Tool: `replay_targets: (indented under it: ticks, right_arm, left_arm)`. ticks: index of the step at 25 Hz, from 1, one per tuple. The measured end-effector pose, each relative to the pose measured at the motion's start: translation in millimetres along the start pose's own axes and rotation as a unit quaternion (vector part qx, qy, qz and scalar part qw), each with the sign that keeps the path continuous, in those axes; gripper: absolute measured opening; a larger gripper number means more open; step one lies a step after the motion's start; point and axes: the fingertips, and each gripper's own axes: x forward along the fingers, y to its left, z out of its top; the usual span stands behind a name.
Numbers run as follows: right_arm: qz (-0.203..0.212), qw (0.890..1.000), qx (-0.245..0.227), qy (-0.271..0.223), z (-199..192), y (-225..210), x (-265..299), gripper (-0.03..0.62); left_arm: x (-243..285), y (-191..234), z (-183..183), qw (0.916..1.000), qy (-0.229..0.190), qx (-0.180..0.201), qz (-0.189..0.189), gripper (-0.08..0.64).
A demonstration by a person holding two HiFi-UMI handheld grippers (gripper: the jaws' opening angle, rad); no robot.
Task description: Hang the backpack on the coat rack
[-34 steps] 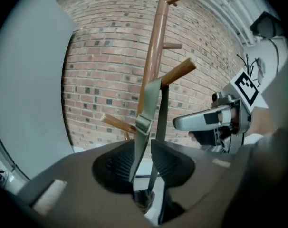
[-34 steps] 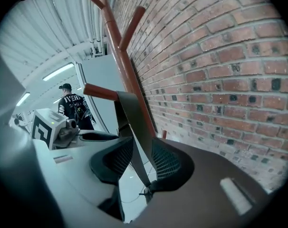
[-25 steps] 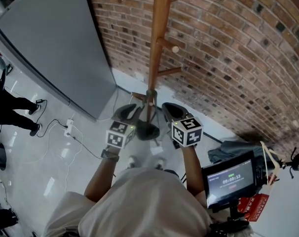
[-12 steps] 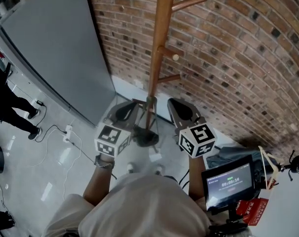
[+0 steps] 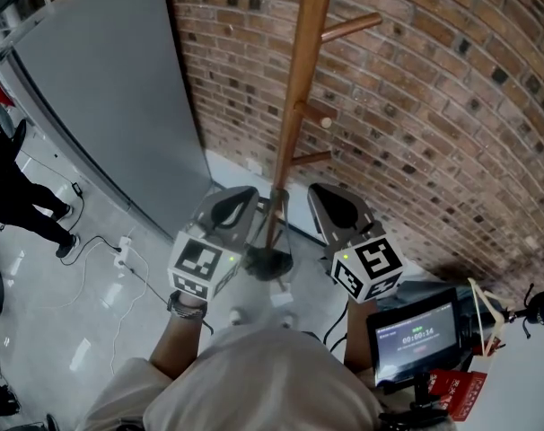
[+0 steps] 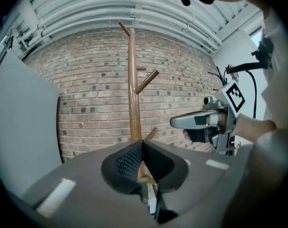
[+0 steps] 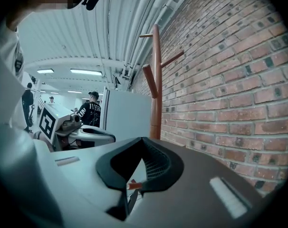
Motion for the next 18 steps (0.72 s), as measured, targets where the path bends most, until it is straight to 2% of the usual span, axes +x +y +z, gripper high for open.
replay_targets:
  ticks: [5,18]
  right_arm:
    - [0.001,1.000,0.004,-0.002,2,-1,0,0.000]
    - [0.005,1.000,0.009,-0.002,0,-1,3,0.000]
  left_arm:
    - [0,-11,14,0.9992,-0.009,0.038,-0.008,-0.002]
    - [3,-15,16,0.9984,-0.008,0.054,-0.017,-0.002]
